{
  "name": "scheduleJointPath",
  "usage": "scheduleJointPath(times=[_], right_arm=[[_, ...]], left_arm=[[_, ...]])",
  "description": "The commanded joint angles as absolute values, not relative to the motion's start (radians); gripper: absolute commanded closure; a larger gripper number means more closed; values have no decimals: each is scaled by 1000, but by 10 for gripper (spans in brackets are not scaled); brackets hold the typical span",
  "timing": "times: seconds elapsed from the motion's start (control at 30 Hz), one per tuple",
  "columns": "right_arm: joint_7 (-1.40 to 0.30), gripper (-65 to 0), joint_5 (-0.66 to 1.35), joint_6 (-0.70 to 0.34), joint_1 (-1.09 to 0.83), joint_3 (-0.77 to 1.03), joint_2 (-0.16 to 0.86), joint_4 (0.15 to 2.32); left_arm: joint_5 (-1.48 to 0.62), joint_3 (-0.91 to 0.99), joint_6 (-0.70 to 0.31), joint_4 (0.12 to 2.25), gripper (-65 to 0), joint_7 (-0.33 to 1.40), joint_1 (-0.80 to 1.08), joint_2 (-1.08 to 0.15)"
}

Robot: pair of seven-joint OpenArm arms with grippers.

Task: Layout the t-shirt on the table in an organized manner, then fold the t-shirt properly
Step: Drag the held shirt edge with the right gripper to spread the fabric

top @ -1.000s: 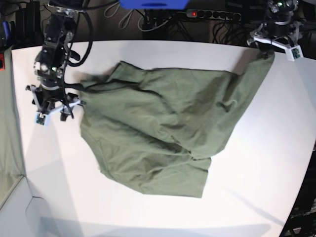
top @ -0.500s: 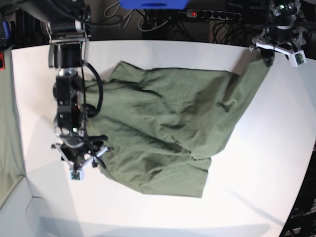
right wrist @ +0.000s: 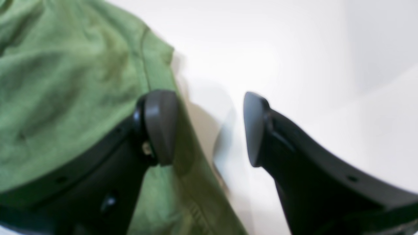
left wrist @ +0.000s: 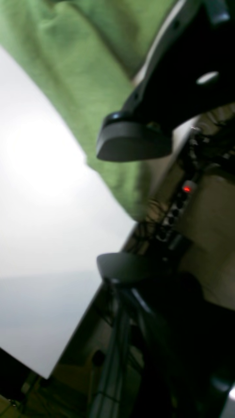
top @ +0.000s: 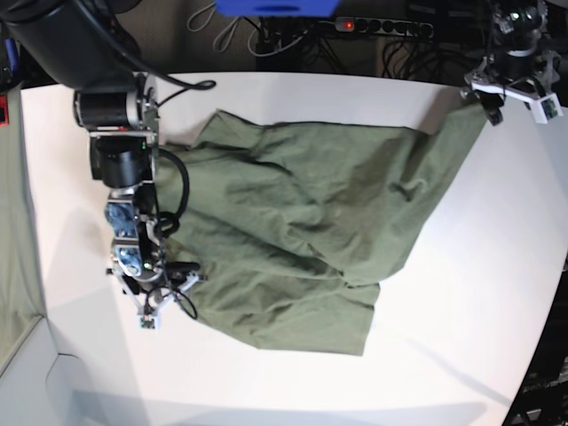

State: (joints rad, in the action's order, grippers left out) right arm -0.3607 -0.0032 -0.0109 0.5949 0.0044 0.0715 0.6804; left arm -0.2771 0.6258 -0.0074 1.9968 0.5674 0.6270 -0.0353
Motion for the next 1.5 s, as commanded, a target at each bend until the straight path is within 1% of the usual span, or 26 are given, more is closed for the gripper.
scheduleJointPath(times=[0.0, 0.17, 0.33, 0.43, 0.47, 0.5, 0.53, 0.57, 0.6, 0.63, 0.73, 0.77, 0.83, 1.0, 1.13, 1.23, 1.33, 1.47], right_arm=[[-335, -330, -2, -13, 619, 7, 74, 699], [-335, -330, -2, -13, 611, 4, 70, 696], [-334, -328, -2, -13, 568, 2, 44, 704], [-332, -318, -2, -13, 550, 2, 39, 702], [-332, -298, -2, -13, 544, 2, 33, 702], [-332, -261, -2, -13, 538, 2, 33, 702], [-331, -211, -2, -13, 532, 2, 35, 702], [-328, -146, -2, -13, 529, 1, 35, 702], [-320, -56, -2, -13, 529, 2, 36, 702], [-317, 0, -5, -10, 529, 5, 38, 700], [-317, -11, -7, -8, 529, 10, 79, 707], [-317, 0, -5, -8, 529, 10, 88, 707], [-318, 0, -4, -5, 532, 21, 119, 713], [-351, 0, -2, 91, 506, 220, 173, 828], [-369, 0, -2, 91, 407, 348, 166, 1082], [-377, 0, -2, 91, 358, 367, 130, 1219], [-380, 0, -2, 91, 312, 364, 127, 1277], [-380, 0, -2, 91, 268, 369, 104, 1290]], left_arm=[[-277, 636, -5, 2012, -423, 545, 634, -41], [-274, 638, -5, 2009, -423, 545, 619, -41], [-277, 634, -4, 2009, -423, 547, 607, -39], [-277, 633, -4, 2009, -423, 547, 599, -39], [-277, 633, -4, 2009, -423, 547, 593, -39], [-277, 634, -4, 2009, -423, 547, 587, -39], [-277, 634, -4, 2009, -423, 547, 585, -39], [-277, 634, -2, 2009, -423, 547, 585, -39], [-277, 633, -1, 2009, -423, 547, 582, -39], [-277, 631, -1, 2011, -423, 547, 570, -39], [-277, 631, -1, 2009, -423, 547, 527, -25], [-277, 631, -2, 2009, -423, 547, 513, -13], [-277, 630, -4, 2009, -423, 547, 487, 7], [-277, 628, -4, 2008, -423, 547, 421, 62], [-274, 607, -5, 2006, -423, 547, 386, 82], [-269, 538, -5, 1992, -423, 547, 374, 76], [-268, 469, -4, 1985, -423, 547, 337, 76], [-268, 381, -1, 1963, -423, 547, 269, 76]])
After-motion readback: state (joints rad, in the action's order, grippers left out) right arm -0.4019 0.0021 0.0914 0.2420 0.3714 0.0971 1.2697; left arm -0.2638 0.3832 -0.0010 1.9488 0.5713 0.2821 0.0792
